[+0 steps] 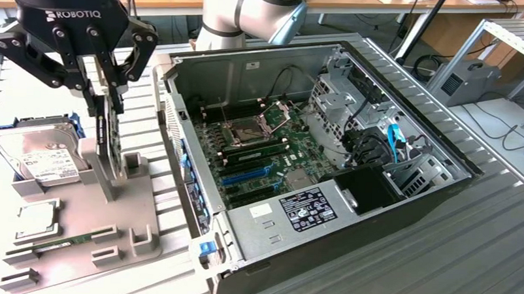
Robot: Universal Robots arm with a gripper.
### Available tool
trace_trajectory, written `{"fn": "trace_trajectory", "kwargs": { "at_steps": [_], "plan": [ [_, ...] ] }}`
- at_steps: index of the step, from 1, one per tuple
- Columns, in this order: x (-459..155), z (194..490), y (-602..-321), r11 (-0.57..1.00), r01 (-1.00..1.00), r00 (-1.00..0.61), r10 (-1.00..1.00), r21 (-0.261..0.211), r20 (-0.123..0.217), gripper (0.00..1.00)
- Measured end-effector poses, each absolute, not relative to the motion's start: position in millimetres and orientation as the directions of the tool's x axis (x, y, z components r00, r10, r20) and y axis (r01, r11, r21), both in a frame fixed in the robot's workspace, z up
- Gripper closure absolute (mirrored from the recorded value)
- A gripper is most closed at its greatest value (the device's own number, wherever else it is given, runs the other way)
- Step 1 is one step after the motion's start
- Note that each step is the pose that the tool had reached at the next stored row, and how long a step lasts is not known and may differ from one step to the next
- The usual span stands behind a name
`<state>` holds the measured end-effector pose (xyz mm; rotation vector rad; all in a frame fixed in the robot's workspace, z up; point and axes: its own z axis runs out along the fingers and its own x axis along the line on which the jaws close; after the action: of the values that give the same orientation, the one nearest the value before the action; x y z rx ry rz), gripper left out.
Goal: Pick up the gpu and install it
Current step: 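Pick up the gpu and move the gpu toward the slot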
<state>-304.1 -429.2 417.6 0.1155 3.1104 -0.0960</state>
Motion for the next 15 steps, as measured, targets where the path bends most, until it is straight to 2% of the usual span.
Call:
{"fn": "trace_trajectory", "kwargs": {
  "at_steps": [7,15],
  "plan": [
    [-304.1,442.4,-429.2,0.995,0.075,-0.997,0.073,-0.061,-0.03,0.71],
    [-294.3,441.5,-429.2,0.995,0.075,-0.997,0.073,-0.061,-0.03,0.71]
  ]
}}
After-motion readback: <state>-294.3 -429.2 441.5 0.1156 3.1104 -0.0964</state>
